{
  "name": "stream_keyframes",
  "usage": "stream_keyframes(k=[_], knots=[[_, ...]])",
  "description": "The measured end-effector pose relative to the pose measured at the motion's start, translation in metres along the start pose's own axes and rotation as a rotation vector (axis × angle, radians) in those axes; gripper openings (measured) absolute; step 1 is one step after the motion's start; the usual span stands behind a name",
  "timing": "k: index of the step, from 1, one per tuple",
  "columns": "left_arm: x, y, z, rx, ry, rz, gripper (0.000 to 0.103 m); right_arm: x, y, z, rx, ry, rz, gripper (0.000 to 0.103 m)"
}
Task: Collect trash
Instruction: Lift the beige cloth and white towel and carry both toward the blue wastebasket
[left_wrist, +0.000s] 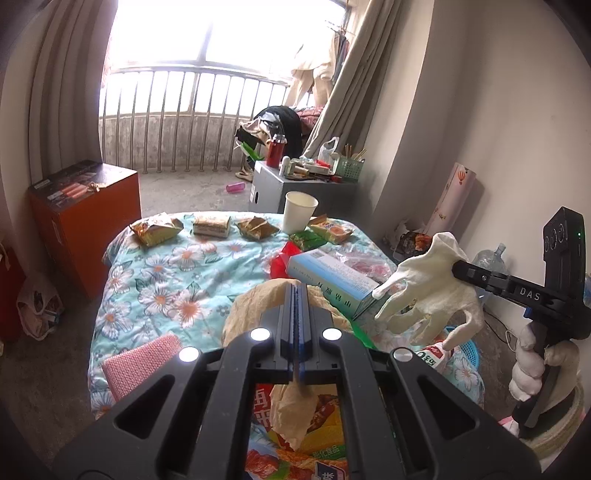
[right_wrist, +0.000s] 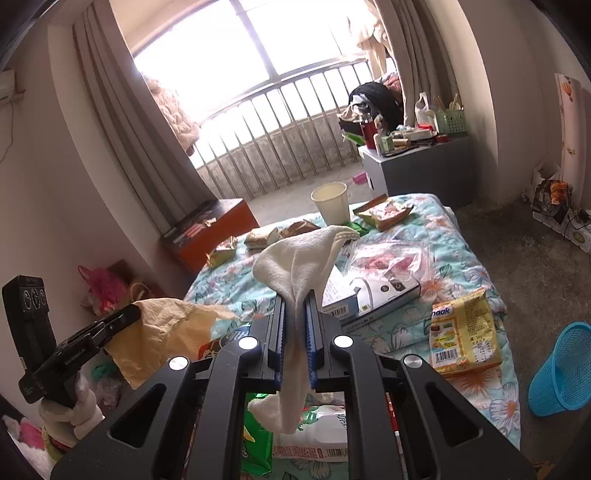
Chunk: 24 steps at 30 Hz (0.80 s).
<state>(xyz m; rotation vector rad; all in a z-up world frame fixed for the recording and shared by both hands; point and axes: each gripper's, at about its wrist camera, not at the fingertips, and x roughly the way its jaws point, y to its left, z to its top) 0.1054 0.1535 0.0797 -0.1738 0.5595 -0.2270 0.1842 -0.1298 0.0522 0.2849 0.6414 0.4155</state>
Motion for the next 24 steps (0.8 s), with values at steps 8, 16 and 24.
stream_keyframes(k=[8, 16, 24], knots=[[-0.023, -0.057, 0.026, 0.098, -0.039, -0.124, 0.000, -0.070, -0.039, -0.004, 0.065, -0.133, -0.063, 0.010], [0.005, -0.149, 0.044, 0.226, 0.053, -0.342, 0.000, -0.138, -0.100, -0.027, 0.202, -0.264, -0.180, 0.010], [0.076, -0.278, 0.038, 0.341, 0.253, -0.538, 0.000, -0.180, -0.181, -0.057, 0.352, -0.330, -0.307, 0.010]])
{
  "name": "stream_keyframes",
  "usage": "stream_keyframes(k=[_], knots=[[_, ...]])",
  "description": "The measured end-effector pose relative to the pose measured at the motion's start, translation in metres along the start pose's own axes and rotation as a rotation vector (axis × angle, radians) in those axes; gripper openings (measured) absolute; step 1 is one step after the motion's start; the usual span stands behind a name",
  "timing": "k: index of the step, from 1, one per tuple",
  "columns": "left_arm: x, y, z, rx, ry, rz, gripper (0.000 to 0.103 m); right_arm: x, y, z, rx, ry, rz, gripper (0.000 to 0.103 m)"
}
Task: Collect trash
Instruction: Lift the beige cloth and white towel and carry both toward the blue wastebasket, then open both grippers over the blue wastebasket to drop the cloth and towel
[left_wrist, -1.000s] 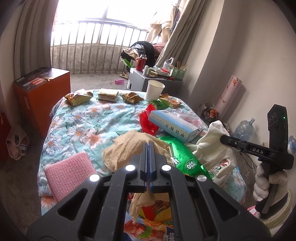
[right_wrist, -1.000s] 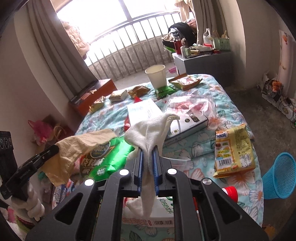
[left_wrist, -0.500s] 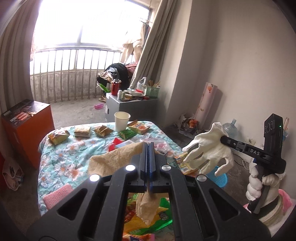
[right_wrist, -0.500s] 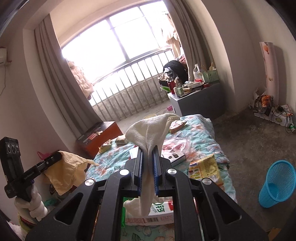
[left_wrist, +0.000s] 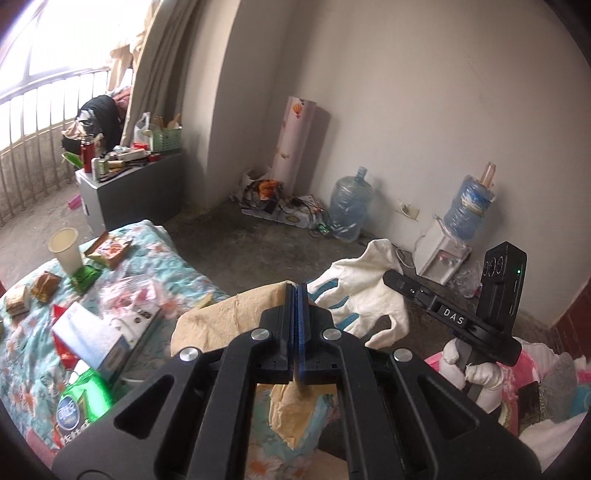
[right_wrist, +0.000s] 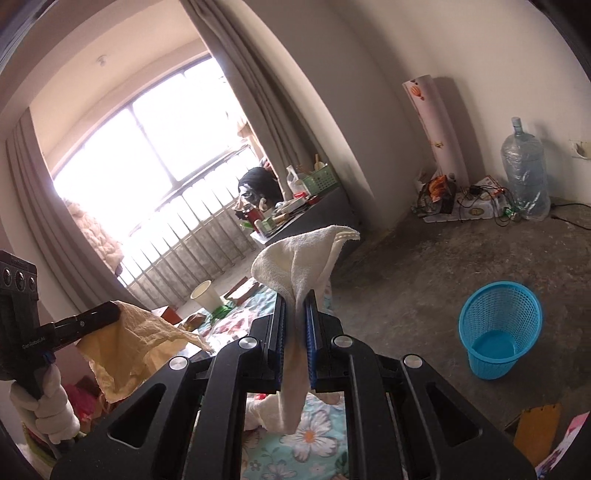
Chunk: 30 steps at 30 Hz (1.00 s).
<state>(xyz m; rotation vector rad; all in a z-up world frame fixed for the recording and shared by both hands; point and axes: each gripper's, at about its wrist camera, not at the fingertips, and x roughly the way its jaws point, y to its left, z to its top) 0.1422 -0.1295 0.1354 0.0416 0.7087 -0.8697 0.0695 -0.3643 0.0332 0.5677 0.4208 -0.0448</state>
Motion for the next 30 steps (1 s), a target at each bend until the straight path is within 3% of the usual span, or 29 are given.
stream_keyframes(k=[5, 9, 16, 25, 26, 27, 29, 30], knots=[[0.104, -0.053, 0.032, 0.082, 0.116, -0.079, 0.000, -0.004, -0.070, 0.015, 0.098, -0.065, -0.120, 0.010], [0.203, -0.092, 0.039, 0.150, 0.204, -0.112, 0.000, 0.009, -0.138, 0.023, 0.170, -0.066, -0.220, 0.010], [0.370, -0.119, 0.009, 0.157, 0.391, -0.154, 0.000, 0.065, -0.251, 0.017, 0.305, 0.025, -0.330, 0.010], [0.510, -0.132, -0.019, 0.182, 0.495, -0.147, 0.001, 0.140, -0.364, 0.012, 0.433, 0.145, -0.398, 0.014], [0.522, -0.131, -0.021, 0.180, 0.512, -0.135, 0.011, 0.150, -0.377, 0.012, 0.452, 0.165, -0.406, 0.015], [0.534, -0.129, -0.023, 0.171, 0.528, -0.116, 0.030, 0.160, -0.388, 0.011, 0.465, 0.185, -0.414, 0.018], [0.550, -0.123, -0.022, 0.145, 0.524, -0.088, 0.045, 0.177, -0.407, 0.009, 0.486, 0.224, -0.441, 0.039], [0.554, -0.120, -0.022, 0.135, 0.517, -0.080, 0.045, 0.183, -0.412, 0.007, 0.488, 0.240, -0.452, 0.041]])
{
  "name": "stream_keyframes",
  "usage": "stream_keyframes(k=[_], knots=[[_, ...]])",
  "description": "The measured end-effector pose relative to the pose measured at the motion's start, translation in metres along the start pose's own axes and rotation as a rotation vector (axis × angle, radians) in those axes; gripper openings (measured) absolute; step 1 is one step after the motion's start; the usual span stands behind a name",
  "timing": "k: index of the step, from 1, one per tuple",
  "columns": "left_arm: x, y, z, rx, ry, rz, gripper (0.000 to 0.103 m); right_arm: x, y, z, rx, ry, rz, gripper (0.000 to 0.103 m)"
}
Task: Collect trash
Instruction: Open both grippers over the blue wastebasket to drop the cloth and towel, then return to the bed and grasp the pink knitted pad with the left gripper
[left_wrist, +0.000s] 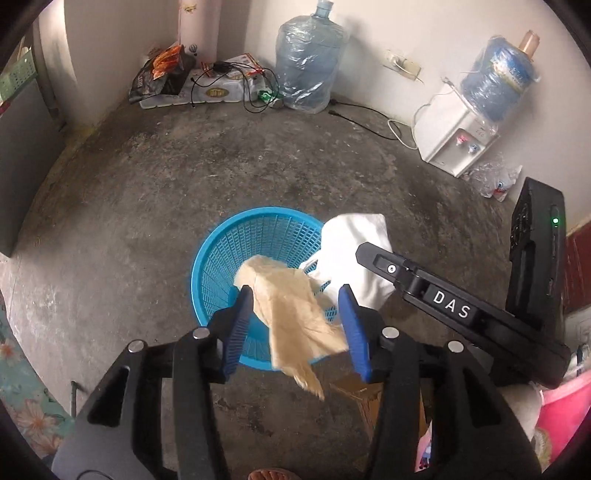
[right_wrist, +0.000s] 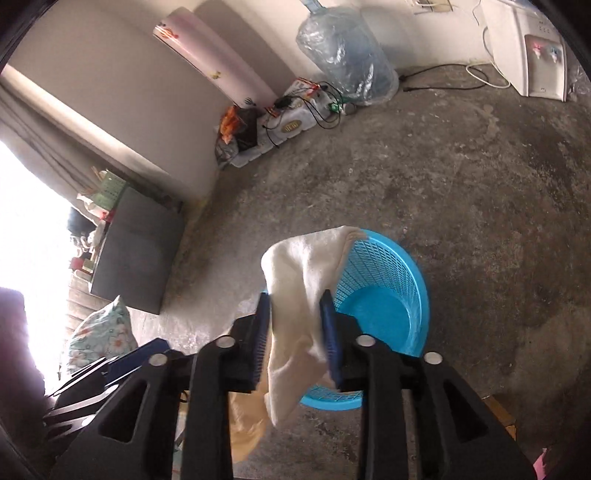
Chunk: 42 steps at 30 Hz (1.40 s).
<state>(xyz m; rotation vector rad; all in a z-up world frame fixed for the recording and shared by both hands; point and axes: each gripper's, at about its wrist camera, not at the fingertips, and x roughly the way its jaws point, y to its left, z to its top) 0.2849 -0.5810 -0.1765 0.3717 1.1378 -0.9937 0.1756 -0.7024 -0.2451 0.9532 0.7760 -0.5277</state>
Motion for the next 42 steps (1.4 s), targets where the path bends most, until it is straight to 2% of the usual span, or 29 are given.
stream_keyframes(k=[3, 7, 9, 13, 15, 17, 20, 24, 26, 28, 31, 34, 37, 38, 39, 42], knots=[[0.001, 0.011, 0.002, -0.042, 0.001, -0.001, 0.046, 0.013, -0.001, 0.002, -0.010, 0.011, -0.048, 0.042], [-0.022, 0.020, -0.001, -0.064, -0.035, -0.011, 0.046, 0.001, 0.004, -0.008, -0.002, -0.030, -0.023, 0.042], [-0.044, 0.023, -0.003, -0.064, -0.085, -0.038, 0.046, -0.014, 0.013, -0.017, -0.010, -0.060, -0.008, 0.042], [-0.105, 0.031, -0.014, -0.087, -0.203, -0.119, 0.053, -0.062, 0.050, -0.042, -0.082, -0.140, -0.001, 0.043], [-0.143, 0.033, -0.021, -0.060, -0.263, -0.146, 0.060, -0.095, 0.076, -0.058, -0.144, -0.203, 0.003, 0.049], [-0.182, 0.037, -0.032, -0.025, -0.313, -0.141, 0.062, -0.129, 0.103, -0.075, -0.214, -0.274, 0.010, 0.059], [-0.245, 0.045, -0.052, 0.003, -0.356, -0.133, 0.064, -0.177, 0.143, -0.101, -0.328, -0.356, 0.019, 0.068], [-0.336, 0.061, -0.099, 0.035, -0.439, -0.116, 0.067, -0.236, 0.191, -0.142, -0.473, -0.494, 0.001, 0.081], [-0.381, 0.065, -0.134, 0.091, -0.511, -0.051, 0.068, -0.263, 0.213, -0.167, -0.561, -0.566, -0.011, 0.090], [-0.418, 0.073, -0.172, 0.119, -0.566, 0.019, 0.071, -0.286, 0.231, -0.191, -0.623, -0.610, 0.025, 0.095], [-0.466, 0.097, -0.228, 0.055, -0.606, 0.071, 0.071, -0.311, 0.258, -0.221, -0.688, -0.619, 0.096, 0.096], [-0.512, 0.120, -0.285, -0.049, -0.661, 0.135, 0.071, -0.318, 0.286, -0.251, -0.763, -0.578, 0.160, 0.096], [-0.557, 0.137, -0.347, -0.136, -0.740, 0.259, 0.073, -0.315, 0.312, -0.284, -0.873, -0.516, 0.216, 0.096], [-0.572, 0.144, -0.366, -0.171, -0.758, 0.304, 0.078, -0.314, 0.318, -0.295, -0.893, -0.496, 0.245, 0.096], [-0.587, 0.150, -0.387, -0.218, -0.782, 0.353, 0.082, -0.313, 0.325, -0.305, -0.905, -0.464, 0.282, 0.096], [-0.624, 0.167, -0.454, -0.376, -0.823, 0.478, 0.083, -0.307, 0.344, -0.334, -0.931, -0.322, 0.420, 0.096]])
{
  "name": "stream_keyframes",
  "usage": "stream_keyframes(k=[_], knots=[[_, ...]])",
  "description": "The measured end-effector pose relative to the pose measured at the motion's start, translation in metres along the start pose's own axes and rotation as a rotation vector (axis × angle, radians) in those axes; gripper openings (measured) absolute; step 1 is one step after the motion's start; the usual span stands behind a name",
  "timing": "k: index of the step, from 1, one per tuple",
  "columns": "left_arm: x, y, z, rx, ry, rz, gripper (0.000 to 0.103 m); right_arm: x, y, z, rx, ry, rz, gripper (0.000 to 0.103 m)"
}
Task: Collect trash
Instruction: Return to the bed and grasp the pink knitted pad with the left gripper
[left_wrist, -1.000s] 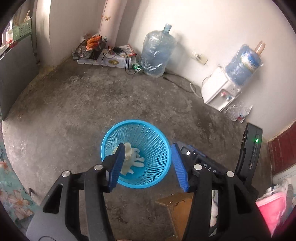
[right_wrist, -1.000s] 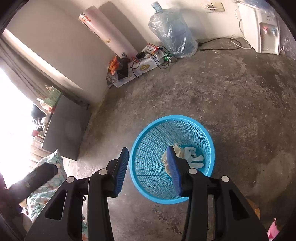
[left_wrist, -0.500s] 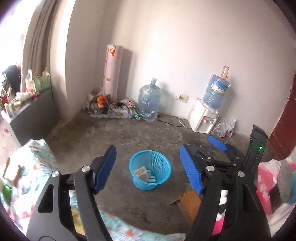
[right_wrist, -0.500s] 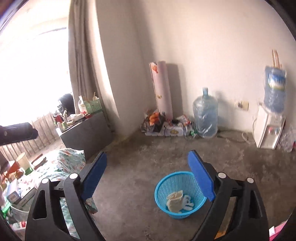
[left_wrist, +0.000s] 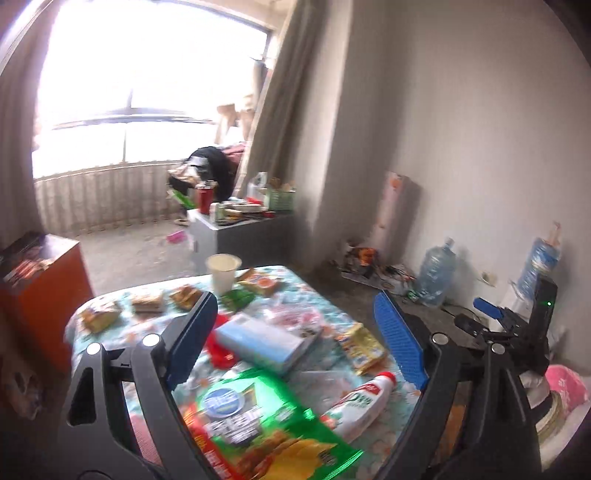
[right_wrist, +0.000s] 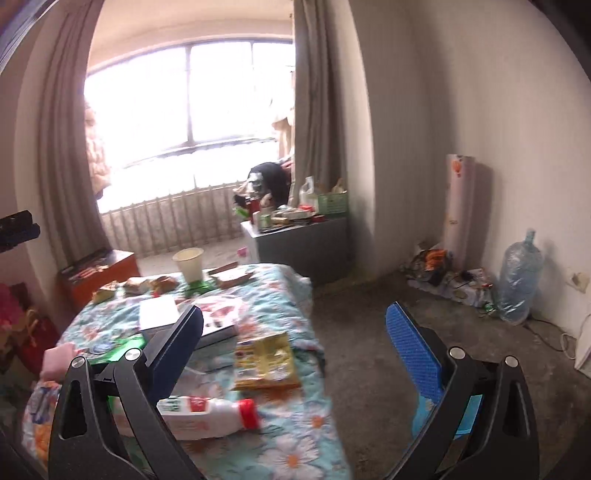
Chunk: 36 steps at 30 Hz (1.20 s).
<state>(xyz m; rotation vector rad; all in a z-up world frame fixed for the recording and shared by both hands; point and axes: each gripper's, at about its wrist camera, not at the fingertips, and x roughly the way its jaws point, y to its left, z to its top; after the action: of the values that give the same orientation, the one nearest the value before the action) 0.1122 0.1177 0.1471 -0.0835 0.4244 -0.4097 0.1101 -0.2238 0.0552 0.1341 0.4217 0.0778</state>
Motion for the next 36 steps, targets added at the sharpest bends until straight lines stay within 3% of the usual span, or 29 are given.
stream_keyframes(k=[3, 6, 10, 13, 16, 18, 26, 30, 36], knots=[[-0.044, 0.046, -0.016, -0.098, -0.021, 0.143, 0.083, 0.016, 0.033, -0.007, 0.006, 0.087, 0.157, 0.096], [-0.069, 0.085, -0.043, -0.208, -0.008, 0.230, 0.083, 0.032, 0.061, -0.017, -0.015, 0.164, 0.251, 0.096], [-0.064, 0.123, -0.083, -0.340, 0.073, 0.264, 0.083, 0.041, 0.086, -0.026, -0.042, 0.222, 0.311, 0.096], [-0.048, 0.146, -0.110, -0.353, 0.189, 0.194, 0.083, 0.044, 0.094, -0.031, -0.054, 0.258, 0.329, 0.096], [-0.017, 0.158, -0.130, -0.291, 0.351, 0.057, 0.083, 0.051, 0.098, -0.032, -0.062, 0.294, 0.334, 0.096], [0.000, 0.163, -0.137, -0.214, 0.413, 0.080, 0.083, 0.056, 0.099, -0.032, -0.072, 0.311, 0.325, 0.096], [0.055, 0.167, -0.158, 0.180, 0.633, 0.016, 0.083, 0.078, 0.117, -0.038, -0.099, 0.379, 0.311, 0.096], [0.069, 0.172, -0.164, 0.253, 0.659, 0.032, 0.084, 0.086, 0.125, -0.038, -0.108, 0.395, 0.314, 0.096], [0.083, 0.189, -0.163, 0.216, 0.672, 0.030, 0.084, 0.098, 0.131, -0.037, -0.097, 0.419, 0.323, 0.096]])
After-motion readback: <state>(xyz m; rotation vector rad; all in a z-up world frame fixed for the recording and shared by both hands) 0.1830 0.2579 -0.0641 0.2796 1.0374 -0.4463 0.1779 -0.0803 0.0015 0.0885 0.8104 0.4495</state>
